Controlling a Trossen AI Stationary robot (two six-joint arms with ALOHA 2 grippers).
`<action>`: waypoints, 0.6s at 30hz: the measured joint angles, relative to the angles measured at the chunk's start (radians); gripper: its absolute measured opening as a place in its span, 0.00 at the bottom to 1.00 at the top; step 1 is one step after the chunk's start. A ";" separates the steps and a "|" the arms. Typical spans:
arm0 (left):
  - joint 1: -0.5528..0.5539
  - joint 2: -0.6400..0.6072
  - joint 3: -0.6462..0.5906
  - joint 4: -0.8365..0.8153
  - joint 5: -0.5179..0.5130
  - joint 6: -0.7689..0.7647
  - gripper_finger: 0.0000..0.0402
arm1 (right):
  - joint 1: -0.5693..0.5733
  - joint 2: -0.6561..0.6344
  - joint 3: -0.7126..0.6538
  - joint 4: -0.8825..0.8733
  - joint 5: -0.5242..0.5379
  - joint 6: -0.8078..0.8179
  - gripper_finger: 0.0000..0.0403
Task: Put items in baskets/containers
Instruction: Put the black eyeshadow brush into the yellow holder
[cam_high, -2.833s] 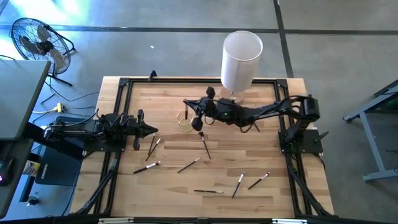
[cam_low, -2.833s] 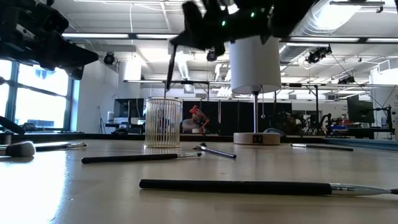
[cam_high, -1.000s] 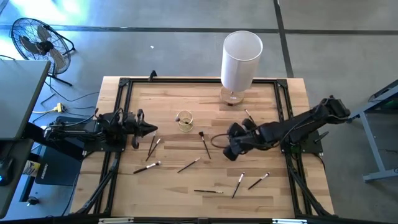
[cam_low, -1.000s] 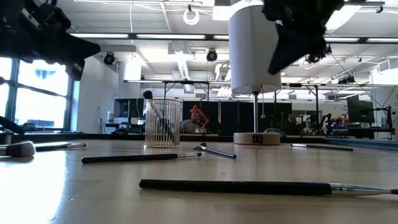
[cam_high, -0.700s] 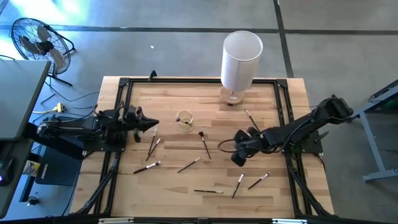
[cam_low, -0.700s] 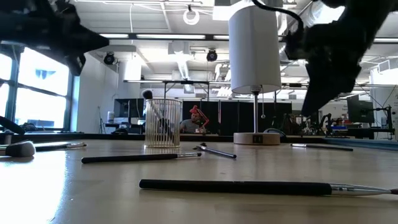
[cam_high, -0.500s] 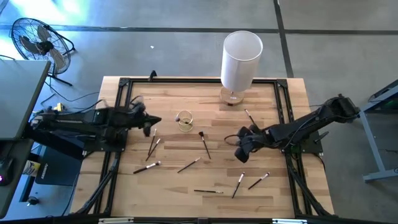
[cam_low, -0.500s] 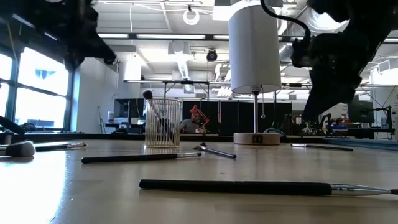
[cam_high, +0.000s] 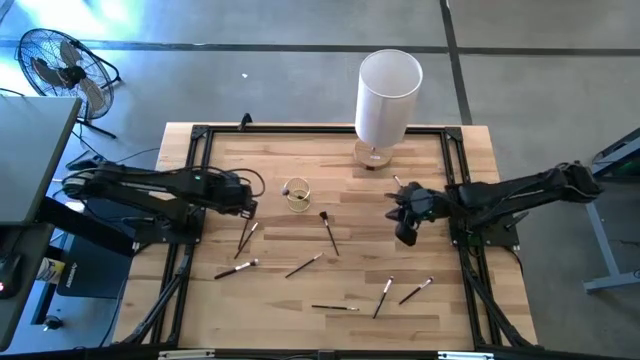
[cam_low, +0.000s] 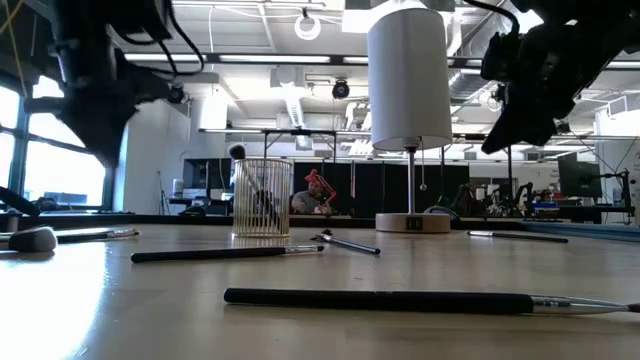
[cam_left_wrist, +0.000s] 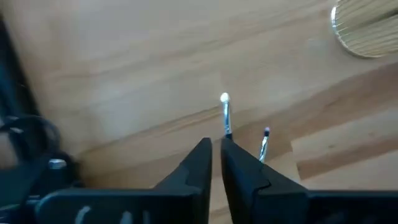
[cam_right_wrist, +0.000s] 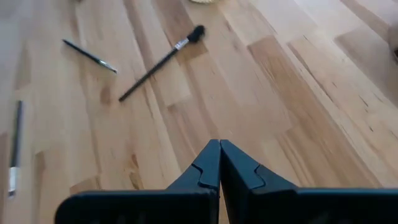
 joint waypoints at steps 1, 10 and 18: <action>0.000 0.029 -0.002 0.019 0.005 -0.016 0.13 | -0.011 -0.010 0.000 -0.004 -0.012 -0.015 0.00; 0.086 0.213 -0.003 0.146 0.092 0.010 0.33 | -0.071 -0.034 0.000 -0.019 -0.106 -0.118 0.00; 0.191 0.289 -0.003 0.211 0.118 0.126 0.37 | -0.071 -0.035 0.000 -0.025 -0.143 -0.120 0.00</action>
